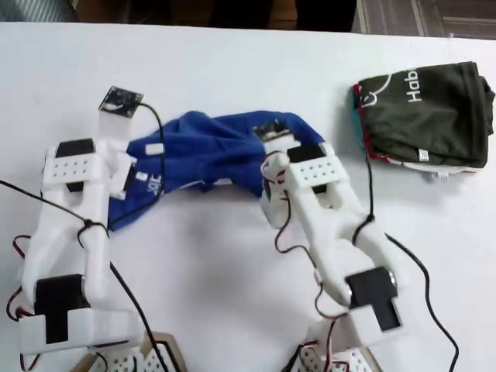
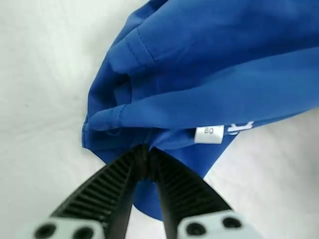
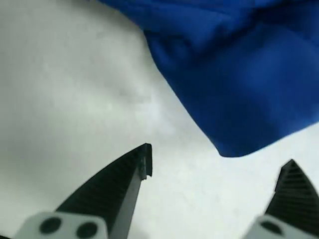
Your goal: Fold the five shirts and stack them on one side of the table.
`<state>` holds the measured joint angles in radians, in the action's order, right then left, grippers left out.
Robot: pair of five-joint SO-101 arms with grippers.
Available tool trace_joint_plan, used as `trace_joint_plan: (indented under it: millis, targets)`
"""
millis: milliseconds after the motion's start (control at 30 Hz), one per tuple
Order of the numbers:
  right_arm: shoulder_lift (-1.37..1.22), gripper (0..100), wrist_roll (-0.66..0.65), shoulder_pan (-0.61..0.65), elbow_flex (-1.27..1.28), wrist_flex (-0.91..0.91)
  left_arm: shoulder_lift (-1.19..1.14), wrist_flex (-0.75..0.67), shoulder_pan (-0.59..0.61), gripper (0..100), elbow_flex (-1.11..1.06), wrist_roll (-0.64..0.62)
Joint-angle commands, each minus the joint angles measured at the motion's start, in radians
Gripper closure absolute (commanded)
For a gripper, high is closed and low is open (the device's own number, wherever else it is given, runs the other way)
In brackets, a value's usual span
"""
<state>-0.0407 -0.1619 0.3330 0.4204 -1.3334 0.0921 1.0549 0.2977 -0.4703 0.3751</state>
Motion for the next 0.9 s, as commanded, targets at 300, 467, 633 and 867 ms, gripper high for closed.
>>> trace_joint_plan:
  millis: [300,467,633,867]
  targets:
    - [-0.252,86.0,0.009,-0.061,-0.261,0.018,0.052,-0.006,0.012,97,0.001,-0.002]
    - [-0.285,95.9,0.009,-0.065,-0.307,0.016,0.052,-0.006,0.012,97,0.001,0.000]
    - [-0.274,98.0,0.002,-0.073,-0.311,0.010,0.052,-0.012,0.012,97,0.001,0.000]
    - [-0.047,98.0,-0.048,-0.208,-0.382,-0.082,0.058,-0.006,0.012,97,0.002,-0.003]
